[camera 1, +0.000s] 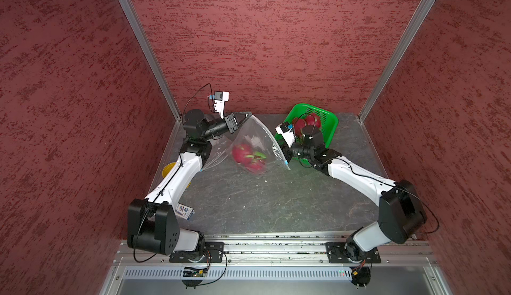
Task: Open the zip-top bag and take out the dragon fruit
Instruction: Open the zipper of the food storage bag at the center of the board.
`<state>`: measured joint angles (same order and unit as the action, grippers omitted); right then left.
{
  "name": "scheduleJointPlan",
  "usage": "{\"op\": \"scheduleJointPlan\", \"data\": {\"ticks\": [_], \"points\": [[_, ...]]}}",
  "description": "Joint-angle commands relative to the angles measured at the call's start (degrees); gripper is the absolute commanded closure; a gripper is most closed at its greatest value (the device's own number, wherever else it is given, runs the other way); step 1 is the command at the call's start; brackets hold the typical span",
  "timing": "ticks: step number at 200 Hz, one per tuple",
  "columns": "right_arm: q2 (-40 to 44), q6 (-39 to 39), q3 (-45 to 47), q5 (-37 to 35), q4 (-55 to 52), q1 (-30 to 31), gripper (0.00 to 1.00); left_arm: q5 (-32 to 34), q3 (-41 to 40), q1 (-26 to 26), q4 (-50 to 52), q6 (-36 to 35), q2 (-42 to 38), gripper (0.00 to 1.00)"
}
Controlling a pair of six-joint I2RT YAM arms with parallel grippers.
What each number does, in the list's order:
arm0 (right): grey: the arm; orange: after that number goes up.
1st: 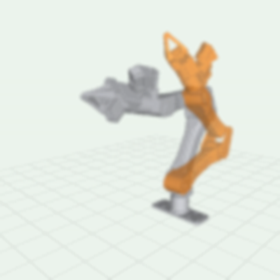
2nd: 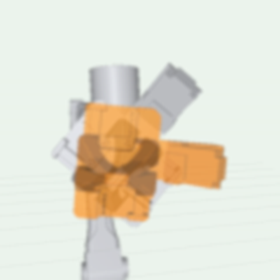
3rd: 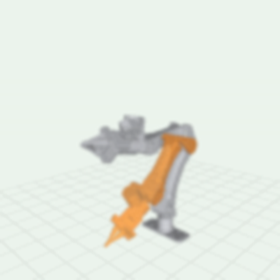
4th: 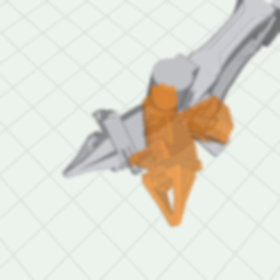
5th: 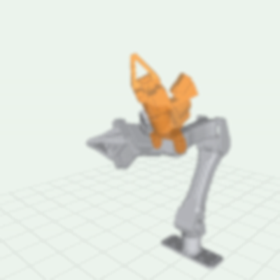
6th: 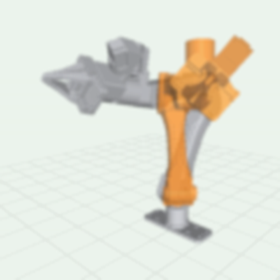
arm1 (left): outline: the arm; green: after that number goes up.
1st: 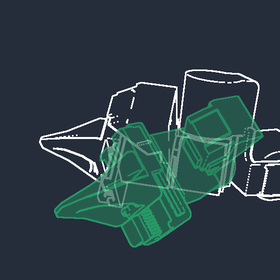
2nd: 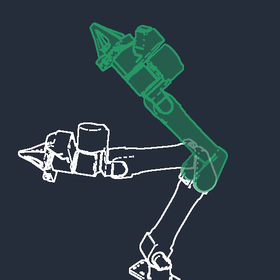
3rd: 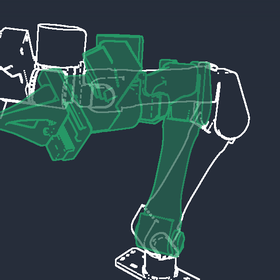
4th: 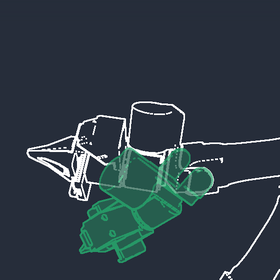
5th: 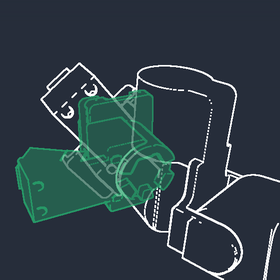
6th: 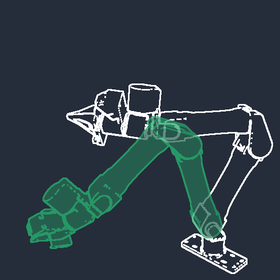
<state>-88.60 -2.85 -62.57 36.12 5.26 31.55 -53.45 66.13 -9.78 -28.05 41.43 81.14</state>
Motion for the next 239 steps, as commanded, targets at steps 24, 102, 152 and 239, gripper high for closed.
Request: {"op": "scheduleJointPlan", "data": {"ticks": [24, 102, 152, 239], "points": [[3.12, -6.02, 0.69, 3.86, 10.24, 2.09, 0.49, 0.78, 2.96, -1.43, -8.34, 4.46, 5.62, 1.0], [7.44, -4.88, 1.28, -5.0, 6.08, 1.6, 0.41, -2.45, 0.84, -2.0, -14.84, 10.44, 11.16, 1.0], [5.75, -7.03, 1.23, -3.54, 9.59, 1.3, 0.38, -3.11, 1.55, -2.74, -15.82, 11.14, 11.4, 0.99], [-4.94, -12.0, -0.37, -0.78, 19.17, 1.32, 0.42, -4.73, 0.94, -3.41, -21.87, 16.18, 13.78, 0.97]]}}
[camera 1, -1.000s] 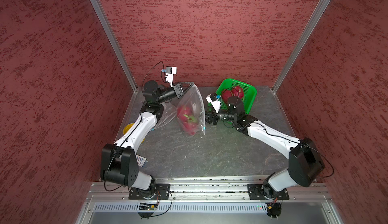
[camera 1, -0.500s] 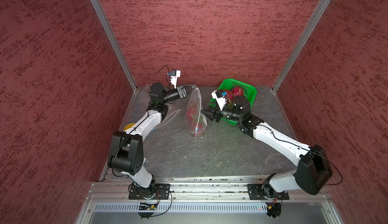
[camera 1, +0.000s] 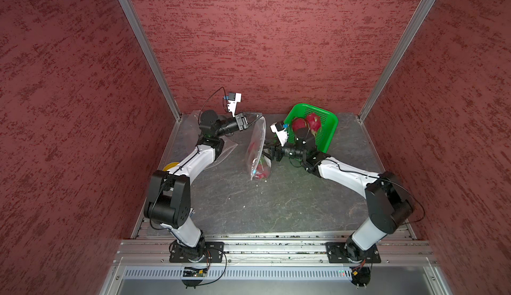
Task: Open the zip-top bag and take out the dragon fruit
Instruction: Open the zipper of the food storage bag at the center of the board.
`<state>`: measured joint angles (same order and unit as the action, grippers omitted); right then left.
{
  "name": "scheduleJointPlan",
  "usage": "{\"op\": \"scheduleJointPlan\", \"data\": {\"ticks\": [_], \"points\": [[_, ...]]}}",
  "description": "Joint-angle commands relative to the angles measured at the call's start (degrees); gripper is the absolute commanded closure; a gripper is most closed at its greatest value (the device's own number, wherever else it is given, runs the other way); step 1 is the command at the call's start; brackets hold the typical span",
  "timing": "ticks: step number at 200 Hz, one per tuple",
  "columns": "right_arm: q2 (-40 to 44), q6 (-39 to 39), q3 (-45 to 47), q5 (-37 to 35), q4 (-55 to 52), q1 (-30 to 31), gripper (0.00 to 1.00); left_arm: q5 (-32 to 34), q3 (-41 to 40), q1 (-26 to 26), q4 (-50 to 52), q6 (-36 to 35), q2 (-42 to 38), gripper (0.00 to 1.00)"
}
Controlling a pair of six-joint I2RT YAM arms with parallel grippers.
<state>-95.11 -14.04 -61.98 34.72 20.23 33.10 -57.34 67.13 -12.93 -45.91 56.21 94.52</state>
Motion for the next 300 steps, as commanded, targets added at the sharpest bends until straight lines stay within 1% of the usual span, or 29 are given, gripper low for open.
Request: {"op": "scheduleJointPlan", "data": {"ticks": [1, 21, 45, 72, 102, 111, 176, 178, 208, 247, 270, 300], "points": [[1.67, -0.72, -0.96, 0.53, 4.03, -0.28, 0.42, -0.84, -0.07, -0.26, -4.01, 1.39, 0.4, 0.97], [4.39, 1.8, -0.77, -2.99, -0.28, -0.38, 0.4, -1.23, 0.01, -0.26, -3.53, 0.97, 0.4, 0.97], [7.71, 3.55, -1.16, -5.89, -5.41, -1.42, 0.41, -2.52, 0.36, -0.26, -2.82, 0.03, 0.4, 0.97], [10.71, 4.16, -2.24, -7.31, -9.19, -2.97, 0.43, -3.87, 0.37, -0.18, -2.48, -0.57, 0.49, 0.97], [11.61, 4.48, -5.18, -7.61, -11.49, -3.24, 0.46, -4.57, 0.59, -0.26, -2.43, -0.57, 0.65, 0.97], [13.23, 4.38, -6.35, -7.64, -11.86, -3.27, 0.47, -4.87, 0.71, -0.32, -2.43, -0.58, 0.59, 0.97], [12.14, 3.72, -10.63, -4.68, -10.33, -3.31, 0.57, -5.94, 1.25, -0.51, -2.17, -0.66, 0.84, 0.97], [11.02, 3.68, -10.73, -4.6, -10.44, -3.29, 0.58, -5.94, 1.31, -0.52, -2.17, -0.66, 0.84, 0.97], [9.11, 4.19, -11.4, -6.31, -10.74, -3.38, 0.65, -6.29, 1.33, -0.52, -2.22, -0.76, 0.58, 0.97], [7.87, 4.32, -12.27, -6.09, -10.9, -3.57, 0.7, -6.64, 1.34, -0.52, -2.17, -0.79, 0.33, 0.98], [6.67, 3.62, -12.22, -2.88, -9.91, -3.59, 0.71, -6.55, 1.31, -0.61, -2.35, -0.75, 0.23, 0.98], [5.43, 0.33, -10.72, 2.0, -7.14, -3.5, 0.72, -6.14, 1.86, -0.61, -1.91, -1.14, 0.3, 0.98]]}}
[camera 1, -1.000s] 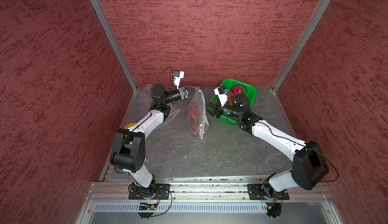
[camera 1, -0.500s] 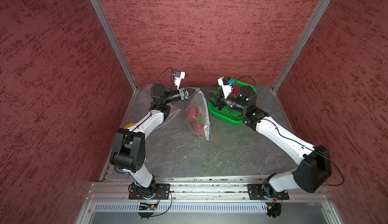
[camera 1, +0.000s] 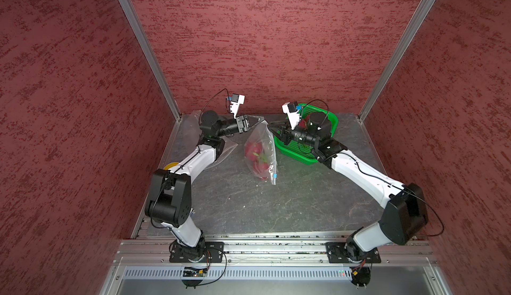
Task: Open the zip-top bag and take out the dragon fruit
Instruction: Open the zipper of the food storage bag at the center of the board.
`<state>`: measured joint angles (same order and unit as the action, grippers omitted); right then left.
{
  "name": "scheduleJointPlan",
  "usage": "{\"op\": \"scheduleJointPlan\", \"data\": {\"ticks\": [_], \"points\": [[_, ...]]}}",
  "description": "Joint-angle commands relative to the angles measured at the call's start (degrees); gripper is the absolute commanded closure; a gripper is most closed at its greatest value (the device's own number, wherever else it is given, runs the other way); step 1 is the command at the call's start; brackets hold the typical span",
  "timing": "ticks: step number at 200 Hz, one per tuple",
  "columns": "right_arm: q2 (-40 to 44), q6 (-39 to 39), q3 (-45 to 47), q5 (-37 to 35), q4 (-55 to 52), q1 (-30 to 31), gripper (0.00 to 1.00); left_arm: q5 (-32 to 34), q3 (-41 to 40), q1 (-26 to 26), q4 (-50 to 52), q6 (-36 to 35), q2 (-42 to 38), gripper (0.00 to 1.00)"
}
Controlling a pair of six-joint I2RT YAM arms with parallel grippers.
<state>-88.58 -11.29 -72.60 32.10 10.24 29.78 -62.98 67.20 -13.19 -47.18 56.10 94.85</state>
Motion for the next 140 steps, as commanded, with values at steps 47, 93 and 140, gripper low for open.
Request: {"op": "scheduleJointPlan", "data": {"ticks": [47, 93, 140], "points": [[0.22, -4.93, 2.33, 6.6, 5.54, -0.24, 1.0, 1.59, 3.42, -0.3, 2.81, -2.36, -0.24, 0.92], [2.05, -6.29, 2.46, 5.24, 7.35, -0.16, 1.0, 4.76, 0.78, -0.17, 23.89, -10.87, -8.09, 0.29], [2.0, -8.34, 3.88, 3.91, 10.94, -0.17, 1.0, 13.69, -3.82, -1.25, 41.37, -20.17, -20.53, 0.0]]}}
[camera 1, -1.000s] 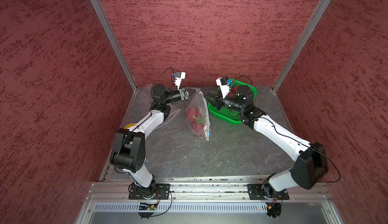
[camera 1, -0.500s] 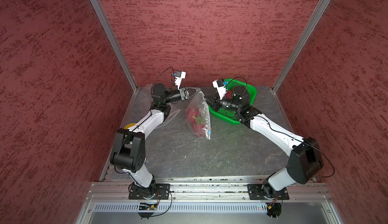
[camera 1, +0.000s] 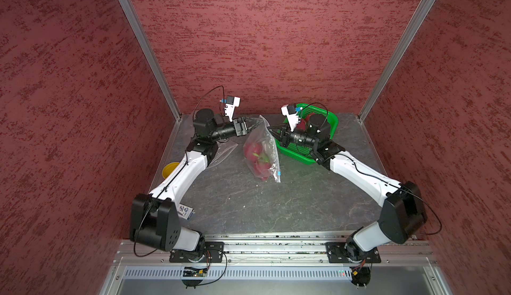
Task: Open the zip-top bag and take out the dragon fruit
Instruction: Open the zipper of the food storage bag at the center of the board.
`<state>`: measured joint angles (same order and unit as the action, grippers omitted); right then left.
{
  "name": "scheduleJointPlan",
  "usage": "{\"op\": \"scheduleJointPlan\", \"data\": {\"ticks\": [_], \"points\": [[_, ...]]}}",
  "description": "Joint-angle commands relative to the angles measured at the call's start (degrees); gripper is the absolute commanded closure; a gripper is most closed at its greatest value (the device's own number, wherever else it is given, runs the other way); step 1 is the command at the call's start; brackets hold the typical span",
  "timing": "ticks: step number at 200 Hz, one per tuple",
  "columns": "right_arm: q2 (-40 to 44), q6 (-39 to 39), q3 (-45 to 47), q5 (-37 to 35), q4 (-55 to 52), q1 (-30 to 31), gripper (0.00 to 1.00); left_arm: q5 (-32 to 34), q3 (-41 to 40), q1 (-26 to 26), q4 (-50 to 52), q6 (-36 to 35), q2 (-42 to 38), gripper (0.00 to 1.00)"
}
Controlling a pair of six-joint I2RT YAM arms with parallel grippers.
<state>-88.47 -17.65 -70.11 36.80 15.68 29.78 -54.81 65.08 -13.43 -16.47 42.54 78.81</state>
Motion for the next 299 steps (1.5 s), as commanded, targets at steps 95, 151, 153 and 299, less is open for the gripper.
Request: {"op": "scheduleJointPlan", "data": {"ticks": [95, 151, 153, 299], "points": [[3.77, -7.33, 7.15, -1.34, 14.14, 0.26, 1.0, 7.8, -2.83, -4.1, 7.75, -1.4, -1.47, 0.15], [2.43, -8.32, 7.62, -0.61, 15.46, 1.22, 1.0, 6.4, 0.63, -6.5, 5.13, 0.8, 3.07, 0.17], [2.42, -8.31, 7.62, -0.53, 15.5, 1.31, 1.0, 6.38, 0.79, -6.51, 5.13, 0.83, 3.21, 0.17], [4.72, -2.79, 7.83, -3.98, 8.63, 1.07, 1.0, 1.27, -0.64, 0.52, 1.17, 3.8, 2.74, 1.0]]}}
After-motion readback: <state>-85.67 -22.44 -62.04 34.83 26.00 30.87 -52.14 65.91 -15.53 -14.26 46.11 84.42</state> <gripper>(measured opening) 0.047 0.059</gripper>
